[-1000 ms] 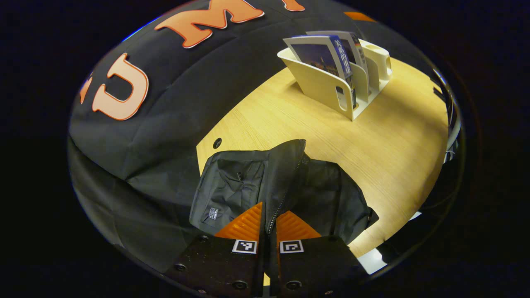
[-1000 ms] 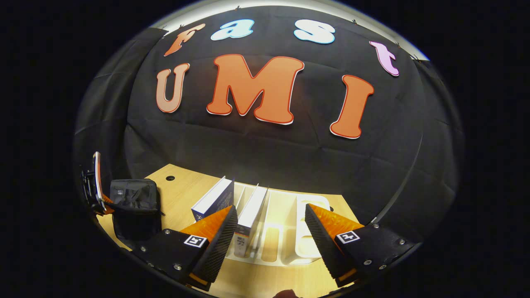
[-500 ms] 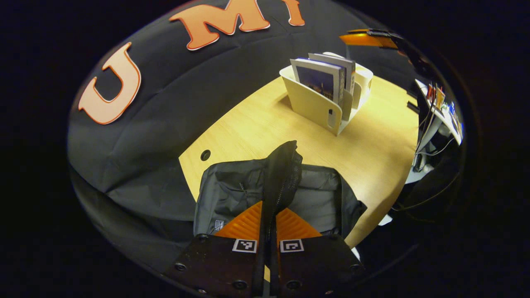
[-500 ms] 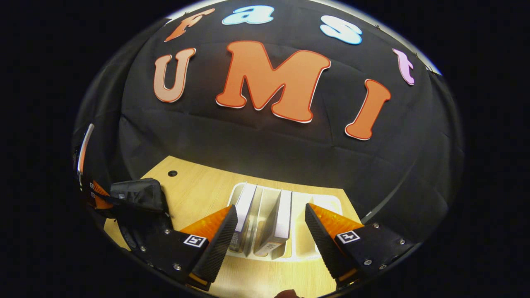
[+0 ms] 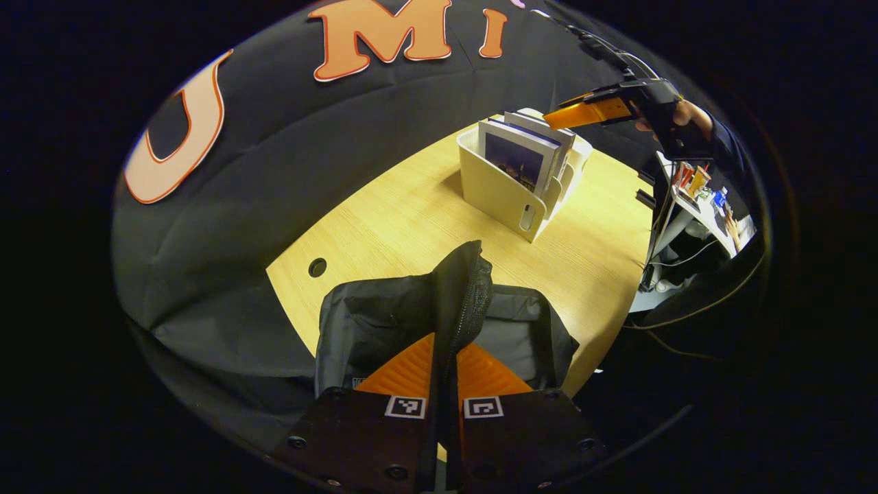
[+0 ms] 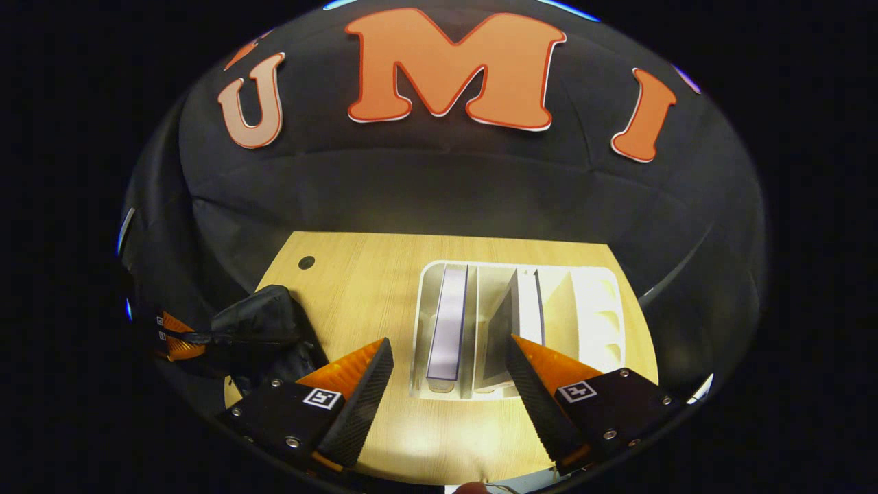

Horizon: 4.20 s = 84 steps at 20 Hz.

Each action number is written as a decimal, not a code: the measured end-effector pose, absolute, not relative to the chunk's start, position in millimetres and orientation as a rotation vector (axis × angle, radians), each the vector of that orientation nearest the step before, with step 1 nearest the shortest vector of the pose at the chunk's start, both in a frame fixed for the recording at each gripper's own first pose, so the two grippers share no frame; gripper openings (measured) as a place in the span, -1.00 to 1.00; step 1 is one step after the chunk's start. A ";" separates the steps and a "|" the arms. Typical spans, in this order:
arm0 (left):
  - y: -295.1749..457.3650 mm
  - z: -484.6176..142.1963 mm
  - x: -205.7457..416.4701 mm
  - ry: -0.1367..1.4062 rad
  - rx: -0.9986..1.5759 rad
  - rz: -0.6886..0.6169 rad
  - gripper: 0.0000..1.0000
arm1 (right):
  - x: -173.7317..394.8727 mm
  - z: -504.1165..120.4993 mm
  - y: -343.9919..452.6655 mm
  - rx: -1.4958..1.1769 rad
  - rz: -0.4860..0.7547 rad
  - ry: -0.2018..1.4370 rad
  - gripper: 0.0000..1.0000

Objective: Open the schoolbag, grab two books from the bookshelf and put them into the schoolbag.

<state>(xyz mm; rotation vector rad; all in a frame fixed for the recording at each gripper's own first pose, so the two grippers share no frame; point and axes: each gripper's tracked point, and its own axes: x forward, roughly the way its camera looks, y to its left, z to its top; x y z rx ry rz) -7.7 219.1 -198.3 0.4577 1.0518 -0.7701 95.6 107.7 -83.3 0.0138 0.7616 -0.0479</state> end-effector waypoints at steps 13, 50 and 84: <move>220.2 -205.1 -1.3 1.116 0.409 -0.701 -0.87 | 157.1 -163.7 106.0 0.083 -0.013 1.172 0.98; 211.0 -223.8 -17.5 1.129 0.397 -0.724 -0.87 | -56.8 -75.0 90.8 0.355 0.004 1.052 -0.35; 183.8 -219.9 -42.2 0.947 0.264 -0.628 -0.87 | 10.9 -221.4 366.9 1.098 0.234 0.845 -0.41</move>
